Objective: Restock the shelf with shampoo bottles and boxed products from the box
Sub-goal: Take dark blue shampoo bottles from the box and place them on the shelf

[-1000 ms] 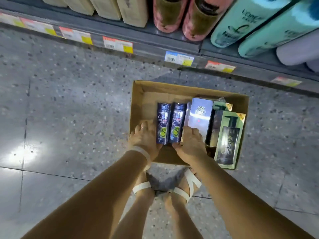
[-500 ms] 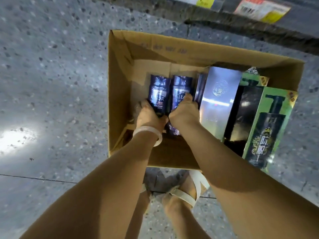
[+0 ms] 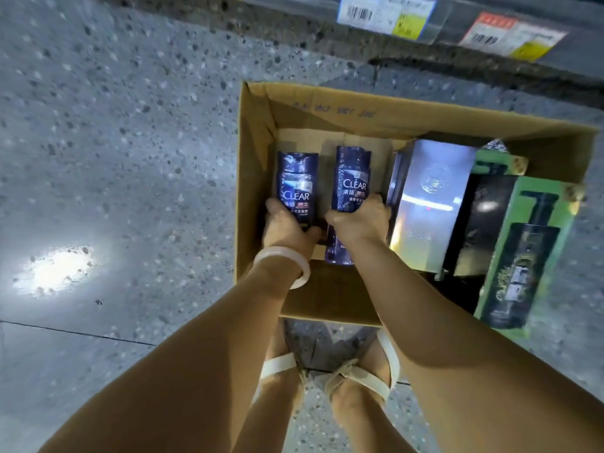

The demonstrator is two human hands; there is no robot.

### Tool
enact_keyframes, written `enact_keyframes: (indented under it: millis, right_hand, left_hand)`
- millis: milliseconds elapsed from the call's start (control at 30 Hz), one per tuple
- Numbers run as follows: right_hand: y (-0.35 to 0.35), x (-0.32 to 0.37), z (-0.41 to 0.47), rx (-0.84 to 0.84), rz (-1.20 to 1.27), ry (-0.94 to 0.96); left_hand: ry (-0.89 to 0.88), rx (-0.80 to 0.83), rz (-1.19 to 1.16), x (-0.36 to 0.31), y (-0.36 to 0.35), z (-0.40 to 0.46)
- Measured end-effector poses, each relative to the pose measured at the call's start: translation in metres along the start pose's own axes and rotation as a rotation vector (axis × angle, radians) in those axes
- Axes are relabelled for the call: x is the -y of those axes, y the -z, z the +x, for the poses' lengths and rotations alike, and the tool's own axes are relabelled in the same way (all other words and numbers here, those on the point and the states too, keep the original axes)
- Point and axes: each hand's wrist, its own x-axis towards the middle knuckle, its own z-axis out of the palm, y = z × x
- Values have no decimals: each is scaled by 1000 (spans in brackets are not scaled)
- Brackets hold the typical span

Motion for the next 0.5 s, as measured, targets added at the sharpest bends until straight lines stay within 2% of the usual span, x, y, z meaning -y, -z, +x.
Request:
enact_keyframes:
  millis: [267, 500]
  right_hand:
    - [139, 50, -132, 95, 295, 394]
    - [297, 113, -272, 7, 449, 610]
  left_hand:
    - [-301, -87, -227, -65, 110, -133]
    - [-585, -153, -384, -178, 203, -312]
